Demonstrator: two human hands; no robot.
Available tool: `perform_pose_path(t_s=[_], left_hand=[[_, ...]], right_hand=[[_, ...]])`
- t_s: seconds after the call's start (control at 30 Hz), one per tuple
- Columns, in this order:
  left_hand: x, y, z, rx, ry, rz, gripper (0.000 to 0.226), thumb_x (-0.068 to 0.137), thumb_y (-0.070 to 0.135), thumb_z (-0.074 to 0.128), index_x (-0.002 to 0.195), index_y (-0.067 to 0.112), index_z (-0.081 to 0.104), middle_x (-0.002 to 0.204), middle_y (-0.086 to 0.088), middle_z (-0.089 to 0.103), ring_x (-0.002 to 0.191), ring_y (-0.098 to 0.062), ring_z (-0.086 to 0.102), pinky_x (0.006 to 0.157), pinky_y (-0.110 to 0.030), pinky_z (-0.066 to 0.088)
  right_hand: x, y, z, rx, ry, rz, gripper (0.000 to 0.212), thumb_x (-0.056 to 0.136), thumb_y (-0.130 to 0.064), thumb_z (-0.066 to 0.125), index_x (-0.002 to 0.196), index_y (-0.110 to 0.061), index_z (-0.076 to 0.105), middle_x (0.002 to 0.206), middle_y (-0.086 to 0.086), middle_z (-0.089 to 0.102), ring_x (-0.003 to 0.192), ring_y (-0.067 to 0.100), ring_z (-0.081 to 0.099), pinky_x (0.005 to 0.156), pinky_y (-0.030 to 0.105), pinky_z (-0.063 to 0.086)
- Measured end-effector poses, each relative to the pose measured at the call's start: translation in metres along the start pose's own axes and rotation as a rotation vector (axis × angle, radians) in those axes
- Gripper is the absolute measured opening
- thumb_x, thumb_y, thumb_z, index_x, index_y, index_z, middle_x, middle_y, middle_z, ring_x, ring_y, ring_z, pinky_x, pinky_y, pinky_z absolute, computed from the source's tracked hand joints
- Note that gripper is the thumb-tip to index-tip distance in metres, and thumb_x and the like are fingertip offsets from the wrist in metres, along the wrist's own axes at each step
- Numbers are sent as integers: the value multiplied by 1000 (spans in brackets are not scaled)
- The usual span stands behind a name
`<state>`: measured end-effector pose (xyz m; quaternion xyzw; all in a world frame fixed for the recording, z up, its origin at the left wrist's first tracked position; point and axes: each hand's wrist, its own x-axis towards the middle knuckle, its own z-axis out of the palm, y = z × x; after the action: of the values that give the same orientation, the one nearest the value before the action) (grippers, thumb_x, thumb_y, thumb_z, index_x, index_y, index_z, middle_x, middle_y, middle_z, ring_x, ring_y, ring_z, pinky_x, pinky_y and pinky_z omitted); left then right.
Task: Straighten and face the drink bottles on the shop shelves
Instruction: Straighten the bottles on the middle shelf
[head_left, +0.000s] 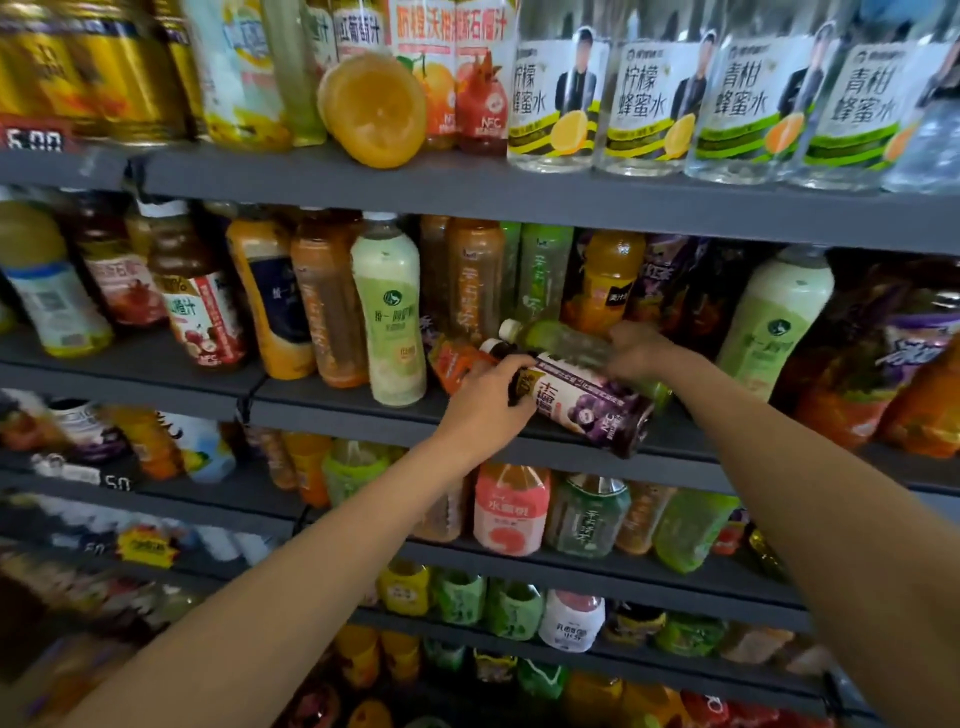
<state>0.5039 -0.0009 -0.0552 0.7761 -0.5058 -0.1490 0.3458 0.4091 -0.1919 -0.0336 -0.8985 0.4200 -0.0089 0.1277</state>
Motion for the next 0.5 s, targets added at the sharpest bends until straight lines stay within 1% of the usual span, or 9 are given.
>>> perform_pose_path(t_s=[0.1, 0.13, 0.2, 0.27, 0.33, 0.43, 0.5], left_hand=[[6, 8, 10, 54, 7, 8, 46, 94, 29, 51, 138, 34, 39, 135, -12, 37, 124, -39, 35, 106, -43, 31], [7, 11, 13, 74, 15, 4, 45, 94, 29, 50, 138, 34, 39, 136, -11, 33, 124, -40, 32, 107, -42, 28], [8, 17, 19, 94, 30, 2, 44, 94, 28, 48, 137, 32, 41, 139, -10, 29, 124, -38, 29, 106, -39, 24], [11, 23, 21, 116, 27, 10, 43, 94, 26, 48, 136, 30, 42, 140, -9, 27, 125, -36, 27, 105, -38, 25], [15, 27, 19, 170, 7, 29, 44, 93, 24, 49, 136, 30, 41, 140, -9, 26, 127, -35, 25, 105, -39, 26], [19, 29, 18, 248, -30, 50, 47, 94, 26, 50, 138, 31, 38, 142, -8, 26, 132, -35, 20, 105, -40, 28], [20, 29, 17, 279, -48, 53, 48, 94, 28, 50, 140, 31, 36, 144, -8, 24, 133, -35, 18, 106, -42, 29]], right_hand=[[-10, 8, -8, 123, 64, -34, 67, 80, -23, 72, 136, -6, 39, 131, 14, 50, 119, 28, 49, 89, 26, 39], [-16, 11, -9, 190, 99, -61, 71, 80, -25, 73, 137, -4, 36, 131, 14, 49, 120, 29, 48, 89, 25, 38], [-28, 18, -8, 358, 172, -93, 70, 80, -23, 73, 134, -1, 36, 126, 15, 50, 117, 29, 49, 87, 26, 37], [-40, 23, -4, 525, 266, -96, 68, 78, -20, 76, 131, -3, 37, 117, 11, 53, 109, 24, 52, 87, 28, 40], [-49, 24, 0, 653, 339, -84, 65, 77, -13, 75, 127, -1, 36, 107, 6, 53, 100, 18, 52, 84, 25, 40], [-53, 26, 6, 929, 374, -30, 64, 80, -1, 70, 130, -1, 30, 107, 2, 51, 101, 13, 51, 88, 22, 40], [-51, 28, 8, 1069, 401, 29, 64, 81, 1, 67, 133, -4, 29, 108, 0, 50, 103, 13, 50, 90, 23, 40]])
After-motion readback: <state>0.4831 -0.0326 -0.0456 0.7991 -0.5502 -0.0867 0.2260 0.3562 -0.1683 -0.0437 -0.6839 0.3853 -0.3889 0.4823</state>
